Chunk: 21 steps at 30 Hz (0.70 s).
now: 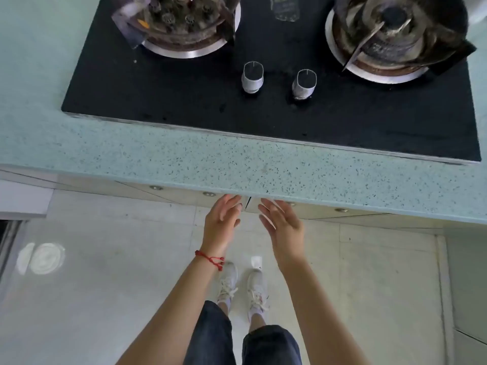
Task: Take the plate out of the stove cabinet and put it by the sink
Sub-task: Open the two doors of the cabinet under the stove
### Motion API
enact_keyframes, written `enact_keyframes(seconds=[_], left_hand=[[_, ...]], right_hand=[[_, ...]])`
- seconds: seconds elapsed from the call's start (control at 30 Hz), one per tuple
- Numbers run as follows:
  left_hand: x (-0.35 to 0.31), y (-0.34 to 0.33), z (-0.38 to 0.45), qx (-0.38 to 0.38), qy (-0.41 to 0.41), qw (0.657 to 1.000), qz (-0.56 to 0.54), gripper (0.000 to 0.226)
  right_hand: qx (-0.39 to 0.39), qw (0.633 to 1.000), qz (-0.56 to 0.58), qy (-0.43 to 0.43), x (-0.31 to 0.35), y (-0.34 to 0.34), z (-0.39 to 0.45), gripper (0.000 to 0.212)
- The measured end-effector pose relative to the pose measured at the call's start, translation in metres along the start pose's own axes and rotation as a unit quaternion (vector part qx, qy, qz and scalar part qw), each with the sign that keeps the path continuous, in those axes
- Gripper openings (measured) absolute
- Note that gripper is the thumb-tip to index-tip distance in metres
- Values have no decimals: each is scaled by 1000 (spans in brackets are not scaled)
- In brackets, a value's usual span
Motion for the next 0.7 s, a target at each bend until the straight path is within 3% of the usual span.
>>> enact_keyframes(seconds=[0.1, 0.3, 0.7], left_hand=[[-4, -5, 6, 28, 30, 996, -84, 19], [-10, -9, 8, 79, 46, 983, -156, 25], [4, 0, -5, 84, 52, 984, -146, 25]], right_hand=[[5, 997, 78, -11, 1, -3, 9, 28], [15, 992, 125, -19, 3, -7, 12, 30], [5, 992, 121, -43, -1, -2, -9, 22]])
Point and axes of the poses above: each hand's wrist, its own z-axis towards the middle knuckle, its own y-axis out of the back of the hand, x = y × z, the point moved 1 cm from there along z, towards the middle knuckle, and after that the axes turned 4 degrees about y, right-handed, at the moved point
